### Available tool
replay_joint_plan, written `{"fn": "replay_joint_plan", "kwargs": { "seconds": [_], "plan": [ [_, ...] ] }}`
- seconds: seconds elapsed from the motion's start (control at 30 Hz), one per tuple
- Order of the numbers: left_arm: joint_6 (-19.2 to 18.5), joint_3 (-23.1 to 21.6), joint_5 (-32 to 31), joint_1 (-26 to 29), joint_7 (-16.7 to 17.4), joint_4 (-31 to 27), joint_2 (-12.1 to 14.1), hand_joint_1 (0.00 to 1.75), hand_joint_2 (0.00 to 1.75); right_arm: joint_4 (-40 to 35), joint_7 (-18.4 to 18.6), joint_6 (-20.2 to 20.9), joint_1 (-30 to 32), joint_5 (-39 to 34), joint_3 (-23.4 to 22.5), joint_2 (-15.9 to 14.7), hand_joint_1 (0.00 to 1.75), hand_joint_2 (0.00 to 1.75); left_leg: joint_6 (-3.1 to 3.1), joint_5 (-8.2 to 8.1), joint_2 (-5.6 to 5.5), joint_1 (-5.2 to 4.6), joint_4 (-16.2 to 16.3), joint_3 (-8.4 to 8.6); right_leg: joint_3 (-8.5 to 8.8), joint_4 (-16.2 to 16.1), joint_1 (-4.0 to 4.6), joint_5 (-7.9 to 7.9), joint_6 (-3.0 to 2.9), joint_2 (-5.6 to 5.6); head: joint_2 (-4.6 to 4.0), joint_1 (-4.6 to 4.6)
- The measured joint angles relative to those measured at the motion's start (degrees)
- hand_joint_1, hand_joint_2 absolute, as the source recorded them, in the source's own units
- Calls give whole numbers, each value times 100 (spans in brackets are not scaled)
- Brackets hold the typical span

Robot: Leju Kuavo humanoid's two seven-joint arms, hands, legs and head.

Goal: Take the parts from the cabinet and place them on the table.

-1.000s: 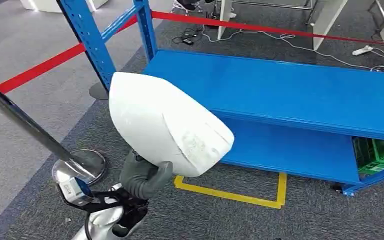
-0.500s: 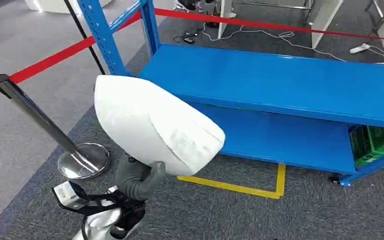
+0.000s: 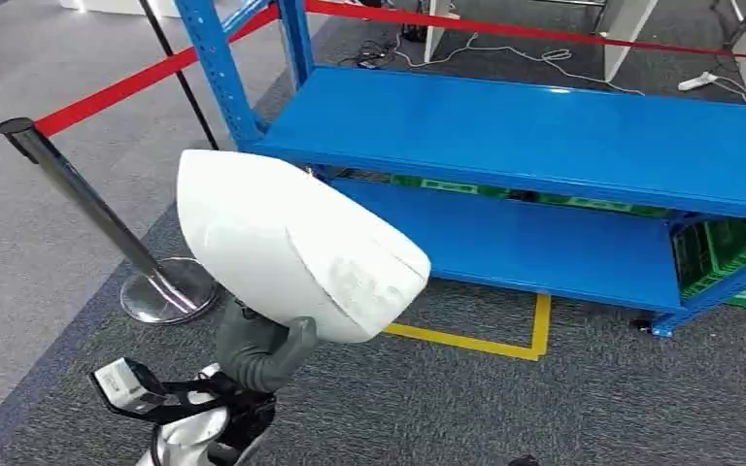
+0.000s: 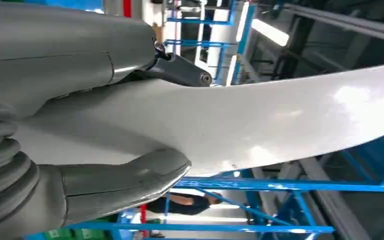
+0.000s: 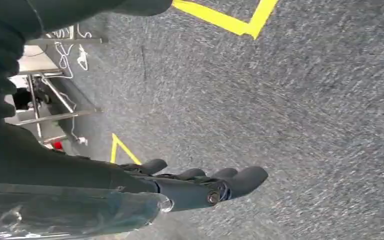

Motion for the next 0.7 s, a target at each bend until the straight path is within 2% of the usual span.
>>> {"fn": "replay_joint_plan", "kwargs": {
  "seconds": [0.03, 0.07, 0.1, 0.13, 0.17, 0.2, 0.23, 0.27, 0.3, 0.33, 0.37, 0.4, 0.43, 0.47, 0.5, 0.53, 0.57, 0.6, 0.63, 0.7],
  "plan": [
    [-33, 33, -2, 63, 0, -37, 0, 175, 175, 0, -63, -22, 14, -31, 0, 0, 0, 175, 44, 45, 0, -10, 5, -27, -2, -30, -11, 54, 41, 2, 0, 13],
    [-66, 72, -26, 96, 0, -85, -13, 175, 175, 0, -114, -64, 35, -52, 0, 0, 0, 175, 98, 125, 14, 36, -23, -70, -55, -12, -24, 45, 70, 11, 0, -7],
    [-98, 113, -43, 114, 0, -124, -26, 175, 175, 0, -148, -92, 57, -63, 0, 0, 0, 175, 134, 175, 24, 32, -21, -126, -134, 109, -25, -194, 95, 9, 0, 8],
    [-122, 146, -63, 135, 0, -159, -35, 175, 175, 0, -177, -94, 61, -87, 0, 0, 0, 175, 159, 234, 24, 33, -20, -188, -227, 449, -24, -568, 113, 13, 0, 44],
    [-124, 175, -68, 155, 0, -192, -37, 175, 175, 0, -287, -92, 61, -113, -2, 0, 0, 175, 174, 296, 24, 32, -17, -263, -371, 972, -26, -931, 140, 12, 0, 50],
    [-127, 197, -70, 173, 0, -205, -39, 175, 175, 0, -457, -61, 58, -146, -2, 0, 0, 175, 173, 355, 26, 28, -12, -332, -484, 1436, -26, -1164, 152, 12, 0, 44],
    [-137, 225, -72, 183, 0, -214, -42, 175, 175, 0, -676, 47, 57, -207, -2, 0, 0, 175, 170, 413, 29, 26, -10, -407, -535, 1795, -25, -1259, 163, 12, 0, 46],
    [-157, 251, -72, 189, 0, -214, -48, 175, 175, 2, -842, 160, 57, -265, -4, 0, 0, 175, 164, 468, 30, 26, -8, -478, -475, 1886, -27, -1177, 167, 11, 0, 46],
    [-179, 269, -72, 192, 0, -214, -48, 175, 175, 0, -983, 247, 58, -310, -9, 0, 0, 175, 154, 519, 29, 29, -3, -544, -299, 1757, -28, -998, 166, 11, 0, 48],
    [-203, 286, -72, 195, 0, -214, -52, 175, 175, 0, -1082, 302, 53, -348, -11, 0, 0, 175, 133, 570, 27, 36, 12, -620, 18, 1362, -31, -771, 159, 11, 0, 46],
    [-225, 302, -72, 197, 0, -214, -55, 175, 175, 0, -1143, 339, 38, -389, -13, 0, 0, 175, 106, 606, 23, 44, 42, -685, 406, 832, -36, -657, 163, 11, 0, 50],
    [-238, 319, -70, 198, 0, -214, -65, 175, 175, 2, -1178, 367, 12, -419, -20, 0, 0, 175, 73, 636, 20, 36, 95, -734, 764, 313, -46, -745, 172, 15, 0, 46],
    [-253, 334, -68, 195, 0, -214, -68, 175, 175, 0, -1191, 376, -12, -457, -24, 4, 0, 175, 48, 654, 19, 9, 142, -791, 1010, -56, -22, -891, 157, 32, 0, 59],
    [-266, 343, -68, 196, 0, -214, -66, 175, 175, 2, -1219, 398, -17, -513, -37, 7, 0, 175, 10, 707, 27, 6, 145, -798, 914, -2, -19, -869, 96, 58, 0, 31],
    [-275, 341, -68, 194, 0, -214, -66, 175, 175, 2, -1252, 407, -15, -549, -48, 7, 0, 175, -7, 743, 26, 12, 151, -812, 868, 6, -11, -858, 73, 61, 0, 42],
    [-275, 343, -87, 195, 0, -214, -63, 175, 175, 2, -1305, 424, -12, -592, -70, 7, 0, 175, -36, 789, 25, 17, 147, -833, 855, 40, -1, -828, 26, 58, 0, 37],
    [-258, 343, -114, 194, 0, -212, -63, 175, 175, 2, -1373, 424, 0, -625, -96, 7, 0, 175, -74, 799, 24, 19, 151, -871, 782, 25, -27, -767, -51, 47, 0, 33],
    [-236, 347, -135, 196, 0, -214, -63, 175, 175, 2, -1453, 424, -9, -629, -116, 7, 0, 175, -114, 605, 25, 32, 231, -923, 751, 26, -29, -713, -101, 34, 0, 27],
    [-214, 352, -155, 196, 0, -214, -63, 175, 175, 0, -1518, 422, -18, -632, -120, 7, 0, 175, -143, 267, 24, 33, 525, -1025, 672, 26, -29, -649, -144, 37, 0, 2],
    [-199, 352, -171, 196, 0, -214, -61, 175, 175, 0, -1571, 422, -11, -634, -122, 7, 0, 175, -177, -336, 24, 37, 1465, -1331, 509, 32, -22, -531, -168, 35, 0, 0]
  ]
}}
